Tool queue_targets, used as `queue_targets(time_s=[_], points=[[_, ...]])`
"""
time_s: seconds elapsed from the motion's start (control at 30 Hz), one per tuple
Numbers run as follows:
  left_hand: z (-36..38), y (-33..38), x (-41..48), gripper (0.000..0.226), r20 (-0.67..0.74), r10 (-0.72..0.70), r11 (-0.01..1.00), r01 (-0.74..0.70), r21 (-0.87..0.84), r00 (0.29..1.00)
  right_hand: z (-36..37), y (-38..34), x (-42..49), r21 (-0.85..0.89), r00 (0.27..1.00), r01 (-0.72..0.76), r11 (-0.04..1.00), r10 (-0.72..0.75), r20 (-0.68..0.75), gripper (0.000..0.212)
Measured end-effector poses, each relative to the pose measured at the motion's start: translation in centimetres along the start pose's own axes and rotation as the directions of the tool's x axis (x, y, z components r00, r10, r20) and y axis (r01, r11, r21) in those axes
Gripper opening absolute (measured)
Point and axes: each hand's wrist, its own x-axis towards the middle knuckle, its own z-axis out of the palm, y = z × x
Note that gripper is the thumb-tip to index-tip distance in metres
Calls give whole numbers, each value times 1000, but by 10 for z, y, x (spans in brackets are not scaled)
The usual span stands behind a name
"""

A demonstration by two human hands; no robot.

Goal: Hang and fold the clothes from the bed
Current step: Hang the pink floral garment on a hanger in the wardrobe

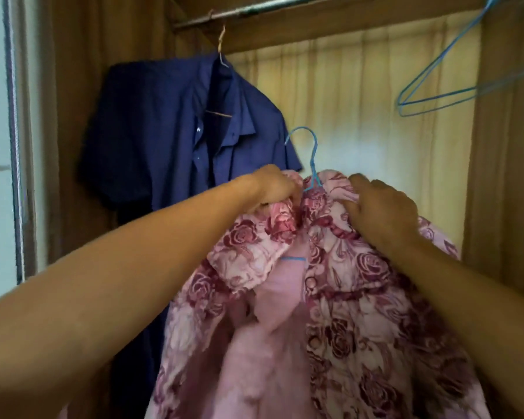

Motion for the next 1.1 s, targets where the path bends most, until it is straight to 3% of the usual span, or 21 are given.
queue_targets(time_s=[0.1,0.17,0.23,0.3,0.37,0.4,0.43,0.47,0.57,0.63,0.77,0.87,0.97,1.07,1.1], points=[[12,7,12,22,-179,-30,939,-33,-343,983,-9,-8,11,4,1000,-4,1000,4,-11,38],[13,11,12,28,-137,-41,875,-31,-484,990,-10,-6,15,19,1000,-30,999,30,4,38],[6,9,12,35,-30,49,831,-57,-554,998,-7,6,19,27,999,-48,998,48,17,39],[-9,-1,12,39,-23,197,857,-183,-482,980,-4,23,24,48,998,-66,997,65,8,41],[-27,-15,17,52,-114,369,928,-373,-17,922,-4,40,33,111,996,-87,990,89,-14,44],[-35,-26,21,62,-134,437,877,-388,284,889,-5,46,38,146,995,-88,985,94,-35,44],[-40,-36,24,67,-126,456,817,-358,451,881,-8,51,43,170,994,-84,982,94,-57,43],[-44,-45,27,65,-108,435,812,-338,477,894,-10,54,49,182,993,-80,980,95,-75,42],[-43,-56,31,17,-189,472,836,-370,405,861,-14,53,60,109,992,-79,991,88,-85,42],[-40,-54,33,31,-326,519,817,-347,460,790,-14,50,62,13,994,-78,997,79,-75,42],[-64,-41,42,21,-583,351,931,-208,299,733,-11,54,62,-182,994,-69,981,53,-91,45],[-88,7,41,30,-681,345,938,-263,226,646,-10,51,65,-221,992,-16,975,-12,-124,50],[-87,64,35,37,-682,387,902,-410,139,621,-12,39,72,-199,990,-20,980,-8,-139,48],[-60,72,24,35,-393,506,819,-570,-58,768,-22,40,78,-110,984,-95,989,76,-163,44],[-54,64,22,31,-306,571,787,-614,-60,762,-25,45,81,-77,978,-121,990,106,-178,41]])
